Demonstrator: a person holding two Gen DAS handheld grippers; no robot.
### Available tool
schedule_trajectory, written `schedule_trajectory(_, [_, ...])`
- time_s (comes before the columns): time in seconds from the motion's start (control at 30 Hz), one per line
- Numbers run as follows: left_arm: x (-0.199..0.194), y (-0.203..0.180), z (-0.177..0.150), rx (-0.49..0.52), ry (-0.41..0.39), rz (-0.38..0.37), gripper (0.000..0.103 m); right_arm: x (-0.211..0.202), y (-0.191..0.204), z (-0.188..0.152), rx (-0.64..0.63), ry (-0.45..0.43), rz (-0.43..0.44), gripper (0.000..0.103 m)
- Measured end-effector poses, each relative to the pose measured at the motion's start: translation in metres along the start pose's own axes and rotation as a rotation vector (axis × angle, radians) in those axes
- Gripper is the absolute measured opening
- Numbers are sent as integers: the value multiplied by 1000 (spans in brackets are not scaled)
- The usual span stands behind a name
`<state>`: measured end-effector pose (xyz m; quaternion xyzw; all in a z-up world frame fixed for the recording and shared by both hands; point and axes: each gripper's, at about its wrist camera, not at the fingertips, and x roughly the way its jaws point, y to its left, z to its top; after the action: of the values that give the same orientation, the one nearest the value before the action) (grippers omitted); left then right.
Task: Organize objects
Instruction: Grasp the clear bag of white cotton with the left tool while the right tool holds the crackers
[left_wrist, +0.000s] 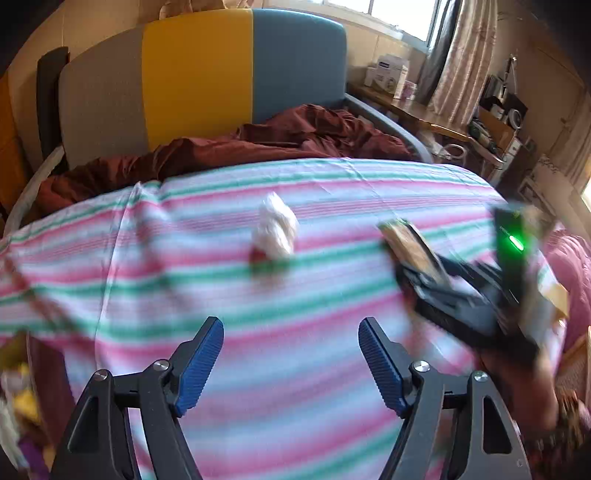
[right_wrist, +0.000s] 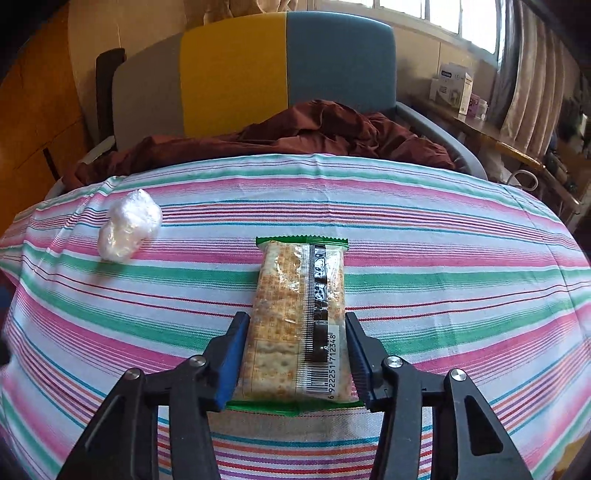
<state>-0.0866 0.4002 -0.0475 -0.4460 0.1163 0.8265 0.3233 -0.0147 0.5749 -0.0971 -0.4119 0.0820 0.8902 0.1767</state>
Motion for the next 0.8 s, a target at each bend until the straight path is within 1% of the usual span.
schedule_trajectory(0.03, [9, 0, 9, 10, -15, 25, 77, 1, 0, 1, -4, -1, -5, 51])
schedule_trajectory(0.07, [15, 0, 14, 27, -26, 32, 79, 2, 0, 1, -8, -2, -10, 51])
schedule_trajectory(0.1, [23, -2, 21, 49, -28, 51, 79, 3, 0, 2, -10, -4, -13, 51])
schedule_trajectory(0.13, [30, -4, 27, 70, -28, 87, 79, 2, 1, 2, -12, -5, -17, 51])
schedule_trajectory(0.17, [37, -6, 32, 89, -35, 102, 79, 2, 2, 2, -15, -6, -21, 51])
schedule_trajectory(0.3, [56, -9, 48, 106, -53, 106, 79, 3, 2, 1, -21, -11, -28, 51])
schedule_trajectory(0.33, [60, -11, 50, 115, -55, 102, 79, 3, 1, 1, -20, -13, -26, 51])
schedule_trajectory(0.4, [70, -11, 53, 113, -54, 122, 79, 3, 1, 1, -17, -15, -25, 51])
schedule_trajectory(0.5, [86, -12, 55, 114, -44, 123, 79, 2, 1, -1, -20, -19, -28, 51])
schedule_trajectory(0.57, [90, -8, 53, 76, -61, 92, 79, 2, 3, -1, -24, -21, -34, 51])
schedule_trajectory(0.63, [92, -6, 51, 57, -84, 98, 78, 1, 4, -2, -26, -23, -37, 51])
schedule_trajectory(0.67, [95, -5, 51, 51, -74, 98, 69, 1, 4, -2, -27, -24, -38, 51])
schedule_trajectory(0.7, [96, -5, 51, 49, -65, 89, 51, 2, 4, -2, -27, -25, -38, 51])
schedule_trajectory(0.73, [98, -4, 51, 46, -58, 76, 43, 2, 4, -2, -26, -26, -37, 51])
schedule_trajectory(0.77, [98, -2, 51, 39, -60, 74, 37, 2, 4, -2, -25, -26, -37, 51])
schedule_trajectory(0.8, [97, -1, 50, 32, -67, 70, 36, 2, 4, -2, -26, -27, -38, 51])
